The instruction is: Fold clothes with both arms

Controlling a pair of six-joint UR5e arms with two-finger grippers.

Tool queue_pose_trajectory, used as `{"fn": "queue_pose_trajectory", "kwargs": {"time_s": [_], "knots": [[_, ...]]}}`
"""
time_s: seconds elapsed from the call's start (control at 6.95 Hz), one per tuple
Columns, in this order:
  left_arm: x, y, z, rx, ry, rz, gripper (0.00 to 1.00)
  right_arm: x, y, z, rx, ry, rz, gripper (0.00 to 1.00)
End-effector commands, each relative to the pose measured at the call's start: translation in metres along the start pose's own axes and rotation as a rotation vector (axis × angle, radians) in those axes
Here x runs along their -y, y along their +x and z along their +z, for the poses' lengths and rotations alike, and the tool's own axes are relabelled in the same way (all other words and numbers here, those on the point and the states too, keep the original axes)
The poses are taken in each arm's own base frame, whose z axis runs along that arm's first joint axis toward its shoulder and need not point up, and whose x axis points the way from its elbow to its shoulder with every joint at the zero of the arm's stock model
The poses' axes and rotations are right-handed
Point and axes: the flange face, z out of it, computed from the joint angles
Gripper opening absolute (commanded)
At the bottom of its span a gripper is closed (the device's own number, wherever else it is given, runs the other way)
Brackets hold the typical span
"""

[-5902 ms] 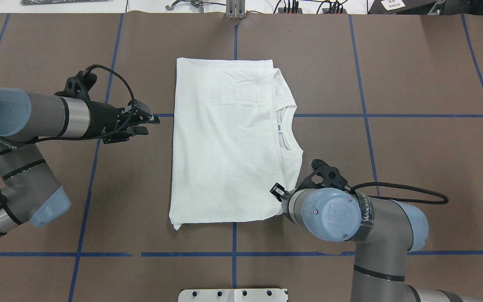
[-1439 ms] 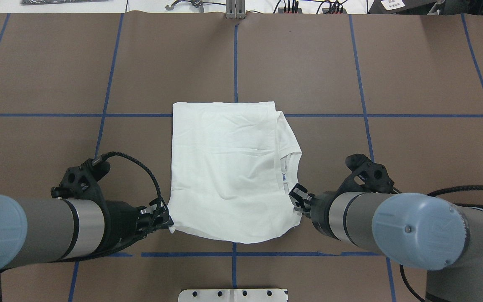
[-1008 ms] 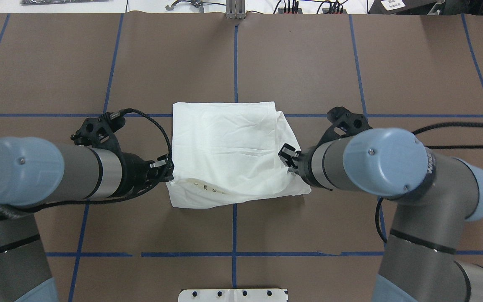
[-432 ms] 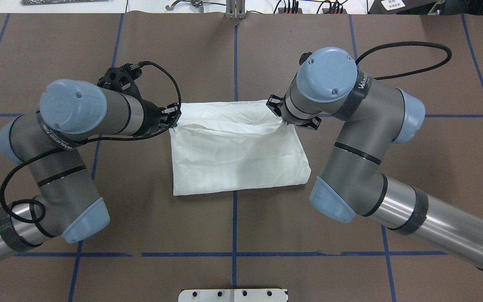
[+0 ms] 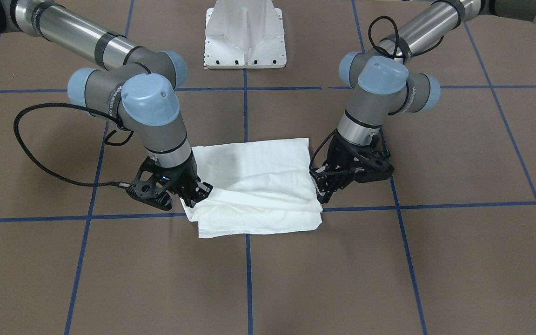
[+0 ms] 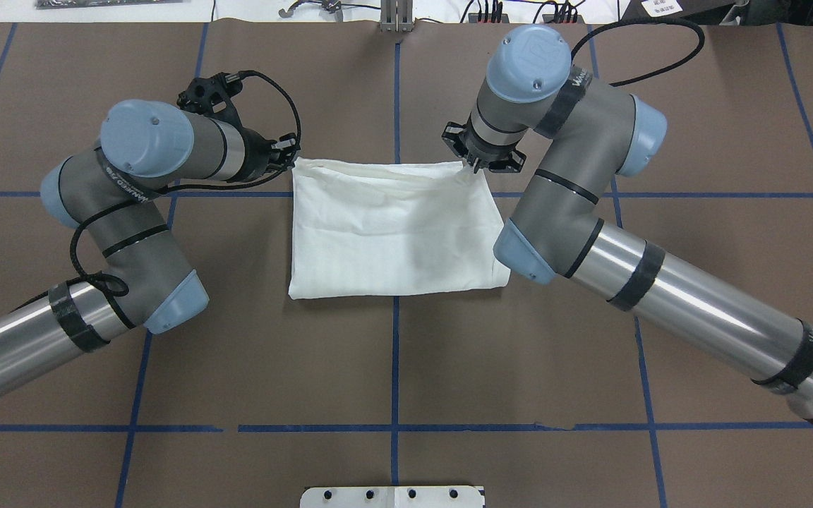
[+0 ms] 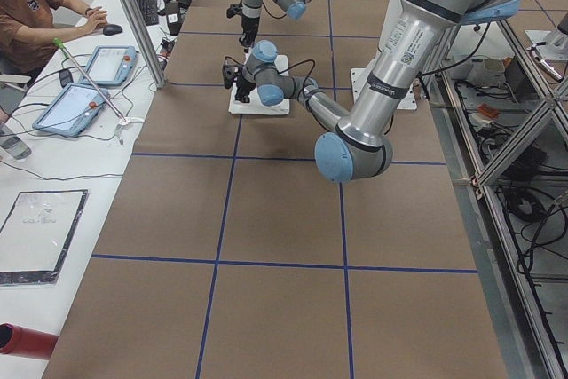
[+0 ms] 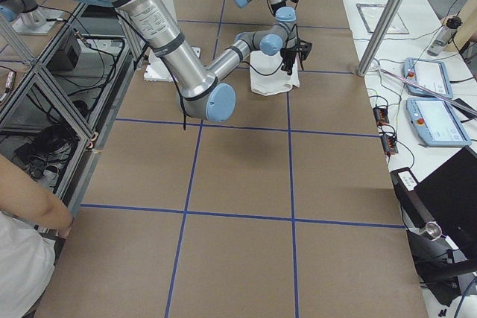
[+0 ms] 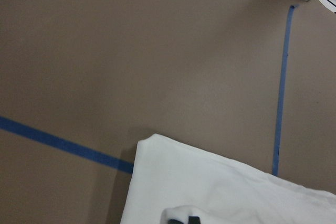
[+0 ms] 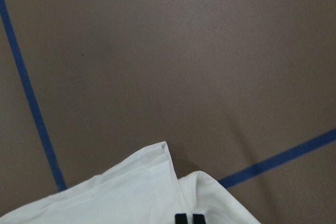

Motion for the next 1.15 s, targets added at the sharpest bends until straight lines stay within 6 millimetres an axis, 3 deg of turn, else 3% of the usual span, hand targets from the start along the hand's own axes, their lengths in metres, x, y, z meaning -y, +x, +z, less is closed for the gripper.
{"fn": "queue_pose_trajectory", "kwargs": {"time_s": [0.0,0.14,0.29,0.43,0.72,0.86,1.01], "knots": [[0.051,-0.016,0.001,0.015,0.061,0.061,1.00,0.084,0.013,-0.006,0.011,-0.040,-0.071,1.00],[0.053,-0.016,0.000,0.014,0.062,0.074,1.00,0.112,0.029,-0.018,0.019,-0.049,-0.085,1.00],[0.057,-0.022,-0.004,0.008,0.020,0.076,1.00,0.125,0.049,-0.015,0.005,-0.047,-0.103,1.00],[0.070,-0.040,-0.026,-0.012,-0.052,0.114,1.00,0.141,0.083,-0.020,0.008,-0.066,-0.106,1.00],[0.087,-0.089,-0.082,-0.028,-0.078,0.314,1.00,0.162,0.202,-0.056,-0.003,-0.022,-0.290,1.00],[0.112,-0.119,-0.111,0.012,-0.092,0.426,1.00,0.173,0.244,-0.089,-0.032,-0.051,-0.320,1.00],[0.139,-0.162,-0.152,0.054,-0.099,0.522,1.00,0.173,0.276,-0.116,-0.068,-0.070,-0.373,1.00]]}}
